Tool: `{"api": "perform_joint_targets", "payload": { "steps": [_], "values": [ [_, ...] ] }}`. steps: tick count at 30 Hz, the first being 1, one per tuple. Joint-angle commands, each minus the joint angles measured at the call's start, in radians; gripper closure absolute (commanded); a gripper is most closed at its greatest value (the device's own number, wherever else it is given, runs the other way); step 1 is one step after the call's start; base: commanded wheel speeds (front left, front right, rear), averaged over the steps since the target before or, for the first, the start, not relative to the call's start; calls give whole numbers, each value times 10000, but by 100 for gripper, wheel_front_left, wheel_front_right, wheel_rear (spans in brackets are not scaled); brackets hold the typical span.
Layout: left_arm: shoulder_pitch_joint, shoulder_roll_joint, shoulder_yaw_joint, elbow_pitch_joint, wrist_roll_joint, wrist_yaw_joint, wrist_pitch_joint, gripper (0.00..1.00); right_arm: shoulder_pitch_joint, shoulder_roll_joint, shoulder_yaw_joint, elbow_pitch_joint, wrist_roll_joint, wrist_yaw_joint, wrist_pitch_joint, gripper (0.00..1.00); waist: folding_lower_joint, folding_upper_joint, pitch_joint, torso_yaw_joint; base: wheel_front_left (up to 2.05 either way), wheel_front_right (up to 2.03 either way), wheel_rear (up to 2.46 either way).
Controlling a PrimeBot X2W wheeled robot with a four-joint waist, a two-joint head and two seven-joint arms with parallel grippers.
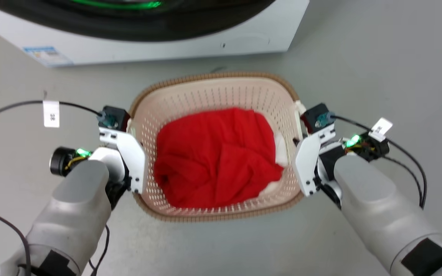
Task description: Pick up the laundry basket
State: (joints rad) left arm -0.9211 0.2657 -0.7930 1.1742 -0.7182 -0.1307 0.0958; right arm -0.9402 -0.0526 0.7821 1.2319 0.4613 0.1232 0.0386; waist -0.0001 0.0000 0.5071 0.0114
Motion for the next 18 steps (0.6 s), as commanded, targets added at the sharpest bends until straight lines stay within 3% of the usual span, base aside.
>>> {"api": "perform_joint_targets", "payload": {
  "steps": [1,18],
  "values": [
    [149,45,-159,-133,-125,14,57,100,376,41,246,-30,133,135,149,100,1,0,-767,-248,0,0,0],
    [1745,172,-1544,-306,-1622,1,1002,100,2002,34,1554,34,1635,134,925,100,1,0,-3462,-732,0,0,0]
  ]
}}
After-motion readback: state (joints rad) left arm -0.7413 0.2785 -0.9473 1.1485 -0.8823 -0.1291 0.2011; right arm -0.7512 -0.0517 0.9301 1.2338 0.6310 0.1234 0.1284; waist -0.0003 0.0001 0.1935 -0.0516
